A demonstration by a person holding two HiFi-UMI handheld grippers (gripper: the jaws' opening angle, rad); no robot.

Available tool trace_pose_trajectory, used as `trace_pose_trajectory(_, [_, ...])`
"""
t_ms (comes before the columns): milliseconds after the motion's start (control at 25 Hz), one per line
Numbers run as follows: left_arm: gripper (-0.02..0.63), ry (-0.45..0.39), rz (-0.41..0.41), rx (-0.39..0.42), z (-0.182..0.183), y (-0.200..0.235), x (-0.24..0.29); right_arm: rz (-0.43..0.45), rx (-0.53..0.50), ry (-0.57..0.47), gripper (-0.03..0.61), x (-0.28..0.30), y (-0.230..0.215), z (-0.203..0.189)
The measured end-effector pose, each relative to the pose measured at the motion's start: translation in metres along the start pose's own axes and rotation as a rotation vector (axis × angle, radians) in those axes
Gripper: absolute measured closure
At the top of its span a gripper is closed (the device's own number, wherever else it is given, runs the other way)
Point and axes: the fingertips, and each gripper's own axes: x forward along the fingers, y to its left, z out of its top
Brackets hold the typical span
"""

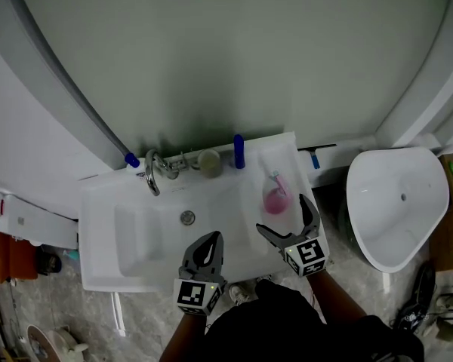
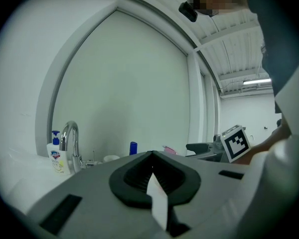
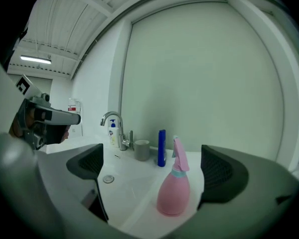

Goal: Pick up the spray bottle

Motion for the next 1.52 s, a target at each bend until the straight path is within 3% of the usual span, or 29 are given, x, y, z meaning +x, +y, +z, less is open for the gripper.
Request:
trace_pose_trajectory(640, [0.617, 0.047, 0.016, -0.023, -0.011, -0.001, 0.042, -0.035, 0.008, 0.023, 0.003, 0.036, -0.046, -0.013])
trace_pose_trajectory(760, [0.617, 0.049, 0.026, -0.018, -0.008, 0.000, 0.043, -0.055, 0.028, 0.015, 0.172, 0.036, -0.053, -0.011])
trace_pose_trajectory(1000, [0.617, 0.053, 0.040, -0.026, -0.007, 0.001, 0.042, -0.052, 0.016, 0.053, 0.352, 0.039, -0.055, -0.015])
trace_pose_trajectory(1360, [0.617, 0.042, 0.038, -0.019, -0.008, -0.002, 0.040, -0.062, -0.033, 0.096, 0.484, 0.043, -0.060, -0.026])
trace_pose_trajectory(1520, [0.617, 0.039, 0.038, -0.017, -0.006, -0.003, 0.038, -0.072, -0.052, 0.102, 0.492, 0.044, -0.060, -0.027])
